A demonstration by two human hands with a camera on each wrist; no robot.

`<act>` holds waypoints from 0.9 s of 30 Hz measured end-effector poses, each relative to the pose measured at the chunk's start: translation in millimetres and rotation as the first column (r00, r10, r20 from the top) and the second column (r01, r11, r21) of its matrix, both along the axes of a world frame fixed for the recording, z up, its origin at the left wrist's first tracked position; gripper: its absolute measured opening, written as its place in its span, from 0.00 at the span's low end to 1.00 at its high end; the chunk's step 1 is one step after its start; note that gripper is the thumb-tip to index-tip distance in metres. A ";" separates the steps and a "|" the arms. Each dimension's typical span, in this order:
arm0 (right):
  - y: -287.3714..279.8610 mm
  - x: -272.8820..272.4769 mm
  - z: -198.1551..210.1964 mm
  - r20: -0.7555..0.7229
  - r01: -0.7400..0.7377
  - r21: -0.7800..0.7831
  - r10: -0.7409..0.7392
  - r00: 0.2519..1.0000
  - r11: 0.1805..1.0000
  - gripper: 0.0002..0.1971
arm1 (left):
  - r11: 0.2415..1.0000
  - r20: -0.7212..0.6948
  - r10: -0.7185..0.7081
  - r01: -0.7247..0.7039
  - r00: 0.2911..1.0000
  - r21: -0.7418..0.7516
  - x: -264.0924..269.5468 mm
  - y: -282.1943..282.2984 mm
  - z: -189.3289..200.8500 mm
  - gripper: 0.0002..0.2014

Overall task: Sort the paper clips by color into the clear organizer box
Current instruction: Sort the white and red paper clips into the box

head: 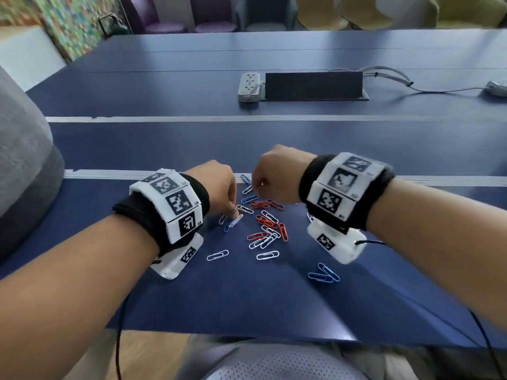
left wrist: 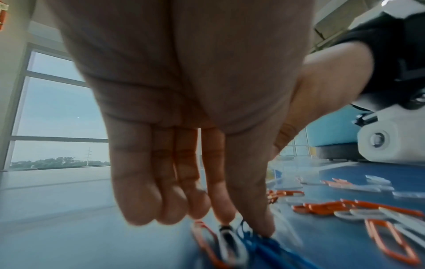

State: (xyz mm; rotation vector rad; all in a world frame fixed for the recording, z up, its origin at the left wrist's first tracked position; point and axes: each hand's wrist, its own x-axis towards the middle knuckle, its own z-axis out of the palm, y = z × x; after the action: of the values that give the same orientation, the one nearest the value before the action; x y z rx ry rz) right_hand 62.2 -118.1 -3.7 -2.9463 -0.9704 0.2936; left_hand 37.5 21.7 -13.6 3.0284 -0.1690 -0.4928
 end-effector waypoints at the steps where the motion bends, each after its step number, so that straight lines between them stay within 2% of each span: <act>1: 7.8 1.6 -2.6 -0.001 -0.003 -0.001 0.003 1.000 1.000 0.12 | 1.000 0.000 0.003 -0.003 1.000 0.012 -1.9 0.0 -0.9 0.08; 9: 32.7 -0.4 -15.3 0.018 0.009 -0.136 -0.006 1.000 0.991 0.08 | 0.999 0.022 0.003 -0.002 1.000 -0.046 -9.9 11.5 -0.3 0.02; 13: 34.9 5.3 -11.1 0.004 0.030 -0.088 -0.030 1.000 0.996 0.05 | 0.981 0.030 0.054 -0.047 0.998 -0.188 -11.1 23.1 5.2 0.04; 17: 37.7 28.1 -4.8 0.014 0.118 0.056 -0.119 0.993 0.991 0.13 | 0.967 0.008 0.058 -0.054 0.998 -0.248 -14.9 27.9 4.1 0.12; 19: 41.6 36.3 -2.2 0.025 0.142 0.041 -0.143 0.989 0.989 0.15 | 0.965 -0.006 0.067 -0.066 0.998 -0.252 -16.1 27.0 3.1 0.15; 21: 46.2 37.8 -2.9 0.039 0.141 -0.007 -0.140 0.989 0.990 0.11 | 0.965 -0.032 0.069 -0.075 0.997 -0.251 -17.3 26.0 3.3 0.14; 23: 51.5 35.4 -5.8 0.044 0.118 -0.087 -0.115 0.992 0.989 0.06 | 0.968 -0.043 0.041 -0.050 0.998 -0.245 -19.5 25.0 3.5 0.10; 24: 54.1 34.9 -7.6 0.038 0.102 -0.124 -0.098 0.994 0.987 0.07 | 0.972 -0.035 0.006 -0.014 0.999 -0.233 -20.7 24.6 3.2 0.08; 27: 60.4 33.9 -11.3 0.032 0.069 -0.161 -0.065 0.997 0.984 0.10 | 0.979 -0.047 -0.142 0.133 0.989 -0.154 -22.6 24.3 -1.8 0.12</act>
State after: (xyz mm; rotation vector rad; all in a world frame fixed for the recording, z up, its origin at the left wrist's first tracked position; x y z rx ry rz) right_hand 96.2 -57.7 -15.0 -3.1299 -0.8886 0.3476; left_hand 14.9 45.9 -15.4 2.8644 -0.3961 -0.5509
